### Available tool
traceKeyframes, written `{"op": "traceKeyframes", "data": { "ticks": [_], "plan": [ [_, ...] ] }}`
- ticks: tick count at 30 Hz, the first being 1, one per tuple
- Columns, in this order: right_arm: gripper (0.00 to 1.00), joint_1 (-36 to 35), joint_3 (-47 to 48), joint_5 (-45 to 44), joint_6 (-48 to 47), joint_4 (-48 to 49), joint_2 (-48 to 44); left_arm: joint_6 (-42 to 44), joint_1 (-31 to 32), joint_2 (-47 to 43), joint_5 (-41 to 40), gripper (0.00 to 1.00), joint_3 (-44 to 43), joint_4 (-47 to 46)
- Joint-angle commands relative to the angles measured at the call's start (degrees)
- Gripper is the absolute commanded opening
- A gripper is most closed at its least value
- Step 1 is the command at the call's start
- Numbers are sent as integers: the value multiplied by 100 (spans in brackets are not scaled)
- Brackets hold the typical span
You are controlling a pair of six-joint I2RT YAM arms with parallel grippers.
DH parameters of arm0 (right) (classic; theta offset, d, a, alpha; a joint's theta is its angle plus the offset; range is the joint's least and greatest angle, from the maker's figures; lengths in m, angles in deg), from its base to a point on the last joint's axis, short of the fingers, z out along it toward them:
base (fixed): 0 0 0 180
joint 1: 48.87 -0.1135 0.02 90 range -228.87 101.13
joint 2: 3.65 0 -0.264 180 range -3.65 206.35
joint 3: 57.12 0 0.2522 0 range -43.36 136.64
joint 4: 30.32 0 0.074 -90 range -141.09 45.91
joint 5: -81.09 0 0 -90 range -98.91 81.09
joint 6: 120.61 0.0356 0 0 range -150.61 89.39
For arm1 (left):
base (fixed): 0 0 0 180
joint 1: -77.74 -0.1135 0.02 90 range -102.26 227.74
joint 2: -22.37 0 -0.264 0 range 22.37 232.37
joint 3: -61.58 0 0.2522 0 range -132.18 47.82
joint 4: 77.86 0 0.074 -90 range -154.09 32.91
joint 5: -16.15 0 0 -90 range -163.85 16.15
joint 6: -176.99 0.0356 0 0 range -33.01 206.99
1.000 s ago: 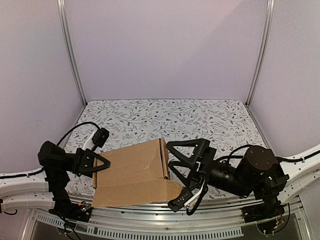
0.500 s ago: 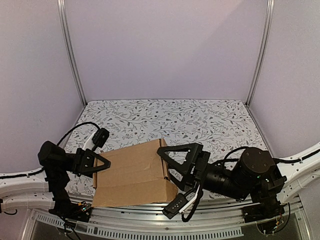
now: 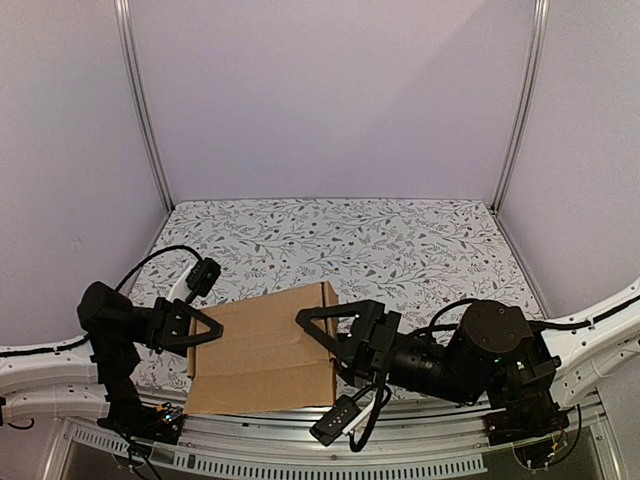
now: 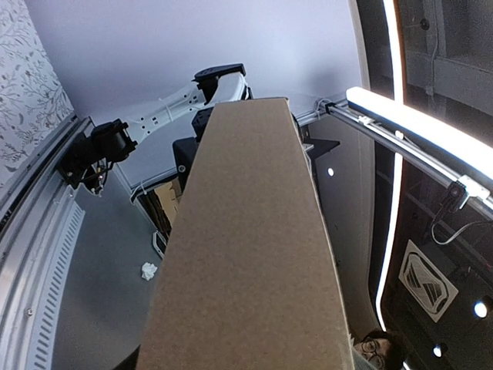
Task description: Fold the paper box
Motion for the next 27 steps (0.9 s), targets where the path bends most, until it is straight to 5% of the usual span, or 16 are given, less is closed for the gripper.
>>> {"op": "traceKeyframes", "data": {
  "ticks": [1, 9, 16, 27],
  "plan": [
    [72, -33, 255, 191, 198, -289, 167, 140, -66, 69, 115, 0, -40, -53],
    [66, -33, 422, 420, 520, -671, 260, 200, -66, 249, 239, 0, -154, -61],
    [83, -34, 357, 286, 762, -548, 62, 262, -66, 274, 299, 0, -113, -46],
    [91, -36, -172, -157, 696, -496, -743, 361, -72, 128, 399, 0, -180, 187]
  ]
}}
